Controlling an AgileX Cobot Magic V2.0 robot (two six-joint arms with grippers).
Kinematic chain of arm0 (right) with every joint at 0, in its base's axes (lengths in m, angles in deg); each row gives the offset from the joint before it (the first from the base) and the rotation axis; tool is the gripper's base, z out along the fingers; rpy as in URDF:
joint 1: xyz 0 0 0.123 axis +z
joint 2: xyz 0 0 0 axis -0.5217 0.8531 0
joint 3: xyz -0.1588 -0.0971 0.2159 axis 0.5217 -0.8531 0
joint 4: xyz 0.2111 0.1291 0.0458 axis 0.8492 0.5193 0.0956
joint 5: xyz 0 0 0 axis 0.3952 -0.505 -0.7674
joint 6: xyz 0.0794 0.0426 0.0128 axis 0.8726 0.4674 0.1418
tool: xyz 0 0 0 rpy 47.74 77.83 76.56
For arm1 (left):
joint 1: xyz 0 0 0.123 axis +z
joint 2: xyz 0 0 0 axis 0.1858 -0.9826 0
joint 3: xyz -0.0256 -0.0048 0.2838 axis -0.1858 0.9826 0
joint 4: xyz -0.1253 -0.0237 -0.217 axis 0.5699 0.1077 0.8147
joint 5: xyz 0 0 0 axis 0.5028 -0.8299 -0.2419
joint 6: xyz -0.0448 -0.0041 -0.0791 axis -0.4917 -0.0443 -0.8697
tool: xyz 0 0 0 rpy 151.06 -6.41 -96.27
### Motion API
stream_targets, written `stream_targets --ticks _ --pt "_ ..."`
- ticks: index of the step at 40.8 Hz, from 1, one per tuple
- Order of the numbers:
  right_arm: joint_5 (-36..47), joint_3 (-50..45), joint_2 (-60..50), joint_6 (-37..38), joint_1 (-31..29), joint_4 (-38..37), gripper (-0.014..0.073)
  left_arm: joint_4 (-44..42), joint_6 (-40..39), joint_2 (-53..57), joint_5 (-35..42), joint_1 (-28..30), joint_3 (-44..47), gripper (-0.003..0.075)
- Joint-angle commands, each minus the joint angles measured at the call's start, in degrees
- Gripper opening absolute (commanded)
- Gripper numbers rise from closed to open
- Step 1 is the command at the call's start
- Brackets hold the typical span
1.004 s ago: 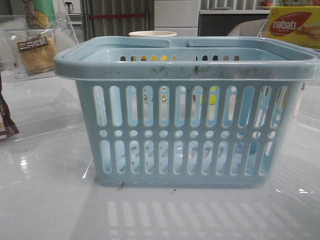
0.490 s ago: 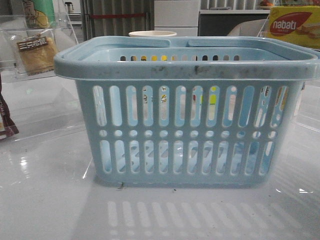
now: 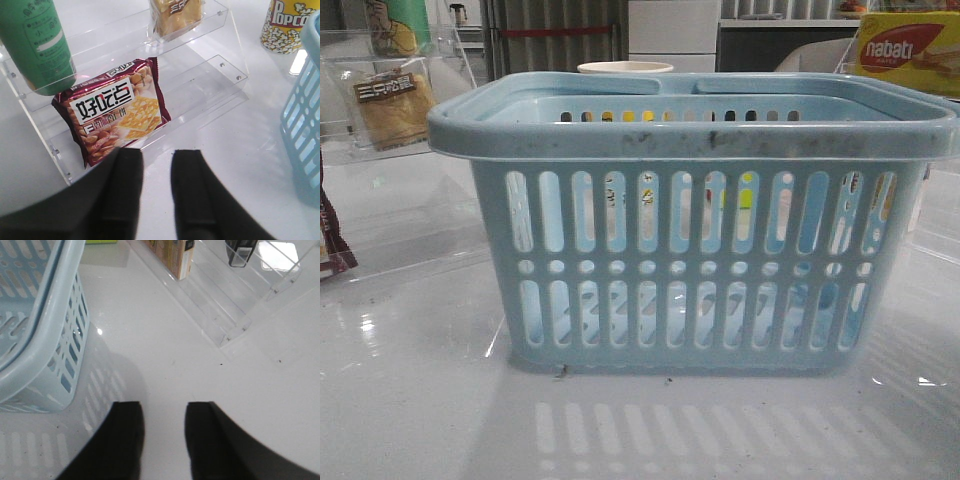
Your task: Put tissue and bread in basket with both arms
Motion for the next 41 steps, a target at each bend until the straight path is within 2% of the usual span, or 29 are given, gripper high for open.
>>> stream_targets --ticks 1,4,10,20,41 --pt "4.07 2.12 1.86 -0.39 0.06 -1.18 0.0509 0.07 -0.1 -0.74 5.17 -0.35 -1.55 0.0463" --pt "4.25 2.38 3.64 -0.39 -0.38 -1.89 0.0507 0.07 -0.1 -0.97 5.39 -0.35 -1.55 0.0487" --pt "4.46 4.79 8.82 -0.39 -4.32 -1.9 0.0507 0.07 -0.1 -1.1 5.64 -0.35 -1.55 0.0468" --pt "5.5 14.62 20.65 -0.39 -11.33 -1.85 0.0507 0.07 -0.1 -1.1 5.64 -0.35 -1.55 0.0454" --pt "5.65 40.83 47.38 -0.39 -12.11 -1.81 0.0507 0.07 -0.1 -1.1 5.73 -0.35 -1.55 0.0454"
